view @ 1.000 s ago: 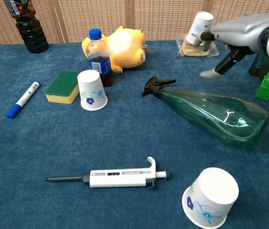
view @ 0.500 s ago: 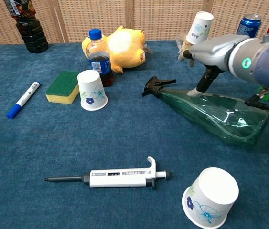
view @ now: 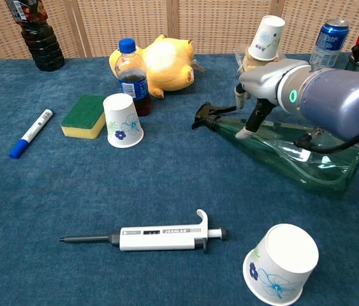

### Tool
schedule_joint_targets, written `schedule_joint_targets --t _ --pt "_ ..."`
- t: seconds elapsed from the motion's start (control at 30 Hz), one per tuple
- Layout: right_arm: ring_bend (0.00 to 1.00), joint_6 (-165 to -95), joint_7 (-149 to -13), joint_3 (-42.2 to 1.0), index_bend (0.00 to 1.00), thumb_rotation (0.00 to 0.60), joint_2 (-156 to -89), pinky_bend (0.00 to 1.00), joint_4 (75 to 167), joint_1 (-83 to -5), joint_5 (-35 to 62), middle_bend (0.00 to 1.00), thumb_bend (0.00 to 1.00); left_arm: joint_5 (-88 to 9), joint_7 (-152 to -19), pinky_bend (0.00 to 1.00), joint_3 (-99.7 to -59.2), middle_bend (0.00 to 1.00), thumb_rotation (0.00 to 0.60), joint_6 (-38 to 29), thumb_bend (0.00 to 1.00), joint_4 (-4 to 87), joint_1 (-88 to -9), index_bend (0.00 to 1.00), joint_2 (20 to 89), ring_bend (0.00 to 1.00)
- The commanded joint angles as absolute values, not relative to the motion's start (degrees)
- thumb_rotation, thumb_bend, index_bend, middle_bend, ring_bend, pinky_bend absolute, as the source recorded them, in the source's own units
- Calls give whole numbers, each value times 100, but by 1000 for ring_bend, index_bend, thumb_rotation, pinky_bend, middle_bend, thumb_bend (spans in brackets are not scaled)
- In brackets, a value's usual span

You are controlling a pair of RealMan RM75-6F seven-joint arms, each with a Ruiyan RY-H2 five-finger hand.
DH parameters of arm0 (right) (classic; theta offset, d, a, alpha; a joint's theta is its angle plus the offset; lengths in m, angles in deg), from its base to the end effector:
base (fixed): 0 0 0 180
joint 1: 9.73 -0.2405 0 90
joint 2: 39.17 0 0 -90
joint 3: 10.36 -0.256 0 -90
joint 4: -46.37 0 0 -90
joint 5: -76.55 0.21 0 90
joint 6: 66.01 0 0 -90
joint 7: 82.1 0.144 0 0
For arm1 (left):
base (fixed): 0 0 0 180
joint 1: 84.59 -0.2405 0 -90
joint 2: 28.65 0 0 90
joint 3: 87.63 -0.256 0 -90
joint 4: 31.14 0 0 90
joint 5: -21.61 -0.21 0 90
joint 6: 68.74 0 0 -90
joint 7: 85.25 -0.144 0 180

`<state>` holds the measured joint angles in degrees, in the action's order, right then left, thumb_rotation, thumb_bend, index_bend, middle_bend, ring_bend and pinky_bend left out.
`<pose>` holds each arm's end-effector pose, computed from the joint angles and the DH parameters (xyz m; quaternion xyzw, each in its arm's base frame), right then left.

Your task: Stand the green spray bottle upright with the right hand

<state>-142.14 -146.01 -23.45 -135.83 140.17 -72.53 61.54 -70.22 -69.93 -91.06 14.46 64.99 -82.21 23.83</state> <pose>-0.0751 -0.3486 -0.0395 0.7419 -0.3470 0.1709 0.5477 -0.3167 0.1425 0.1938 -0.6042 -0.4660 -0.3791 0.5235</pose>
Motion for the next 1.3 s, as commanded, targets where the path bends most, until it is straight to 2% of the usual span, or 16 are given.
schedule_joint_targets --t 0.03,0.7,0.9,1.0,1.13,1.2,1.3 --pt "35 -14229 -14660 -2399 238 424 -13667 222 13967 -7284 6202 195 278 -7010 -6956 160 -9103 323 528 1429 239 6448 -8208 429 2405 283" --pt "28 -14237 -15290 -2797 244 421 -14196 211 13007 -7497 6864 201 278 -6929 -6556 141 -9113 323 526 1343 240 5996 -8166 427 2538 281" --pt "44 -14188 -15411 -2787 301 420 -14252 210 12881 -7426 6983 236 279 -6935 -6495 149 -9105 323 529 1316 239 5909 -8133 427 2580 281" --pt "101 -14174 -15449 -2825 369 429 -14297 214 12814 -7420 7010 301 276 -6950 -6479 160 -9112 323 524 1327 239 5896 -8134 427 2595 280" --pt "222 -14150 -15437 -2865 470 567 -14370 275 12722 -7404 6983 405 276 -6936 -6462 161 -9132 323 524 1333 240 5870 -8155 427 2599 280" --pt "277 -14119 -15414 -2877 507 599 -14410 340 12680 -7385 6971 451 277 -6927 -6447 161 -9136 323 527 1344 240 5854 -8166 427 2598 280" --pt "385 -14078 -15342 -2930 565 600 -14427 493 12696 -7364 6906 538 278 -6932 -6420 161 -9134 323 528 1377 239 5836 -8178 427 2597 280"
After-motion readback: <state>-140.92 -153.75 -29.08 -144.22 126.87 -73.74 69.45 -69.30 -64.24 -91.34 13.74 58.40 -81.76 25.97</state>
